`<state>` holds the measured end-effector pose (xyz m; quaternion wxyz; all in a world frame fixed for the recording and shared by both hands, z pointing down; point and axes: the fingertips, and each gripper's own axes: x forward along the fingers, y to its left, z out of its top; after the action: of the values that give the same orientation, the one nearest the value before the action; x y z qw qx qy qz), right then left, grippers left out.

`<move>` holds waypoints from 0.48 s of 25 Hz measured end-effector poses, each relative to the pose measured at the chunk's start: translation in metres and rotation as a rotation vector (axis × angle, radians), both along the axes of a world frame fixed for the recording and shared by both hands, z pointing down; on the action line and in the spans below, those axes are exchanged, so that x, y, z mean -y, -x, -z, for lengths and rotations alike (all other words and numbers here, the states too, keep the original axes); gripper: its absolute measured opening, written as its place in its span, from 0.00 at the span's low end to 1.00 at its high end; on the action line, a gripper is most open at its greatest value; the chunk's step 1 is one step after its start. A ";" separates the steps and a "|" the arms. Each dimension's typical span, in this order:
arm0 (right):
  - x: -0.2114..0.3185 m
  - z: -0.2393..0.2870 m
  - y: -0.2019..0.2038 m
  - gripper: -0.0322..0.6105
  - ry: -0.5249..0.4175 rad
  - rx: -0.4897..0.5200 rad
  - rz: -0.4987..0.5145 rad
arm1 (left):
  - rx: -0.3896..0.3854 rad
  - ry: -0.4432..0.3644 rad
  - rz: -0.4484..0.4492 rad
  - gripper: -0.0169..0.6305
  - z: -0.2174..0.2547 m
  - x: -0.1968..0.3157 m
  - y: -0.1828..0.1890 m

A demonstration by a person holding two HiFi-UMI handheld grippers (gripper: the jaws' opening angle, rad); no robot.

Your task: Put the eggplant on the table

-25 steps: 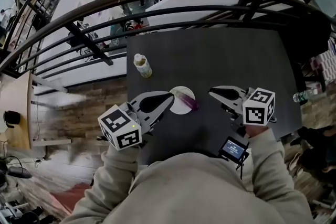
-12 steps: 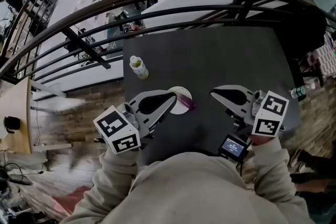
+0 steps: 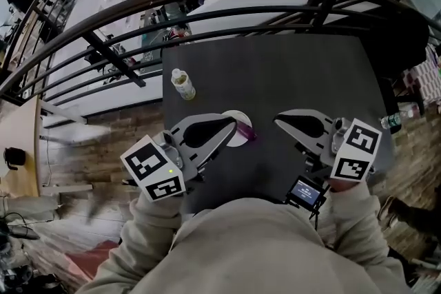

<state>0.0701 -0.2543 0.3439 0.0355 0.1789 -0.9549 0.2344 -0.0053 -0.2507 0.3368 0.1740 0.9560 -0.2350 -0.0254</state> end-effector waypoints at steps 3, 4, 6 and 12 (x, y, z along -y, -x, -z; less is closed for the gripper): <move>-0.002 0.001 0.004 0.07 -0.006 -0.011 0.018 | -0.002 0.000 -0.002 0.03 0.000 0.001 0.000; -0.001 0.002 0.005 0.07 -0.007 -0.013 0.020 | -0.002 0.000 -0.001 0.03 0.001 0.001 0.000; -0.001 0.003 0.005 0.07 -0.005 -0.012 0.018 | -0.003 -0.001 -0.001 0.03 0.003 0.001 0.000; -0.002 0.003 0.003 0.07 0.005 -0.008 0.006 | -0.004 0.001 0.000 0.03 0.004 -0.001 0.000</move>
<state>0.0669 -0.2526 0.3411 0.0405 0.1768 -0.9547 0.2359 -0.0055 -0.2497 0.3330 0.1751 0.9558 -0.2345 -0.0273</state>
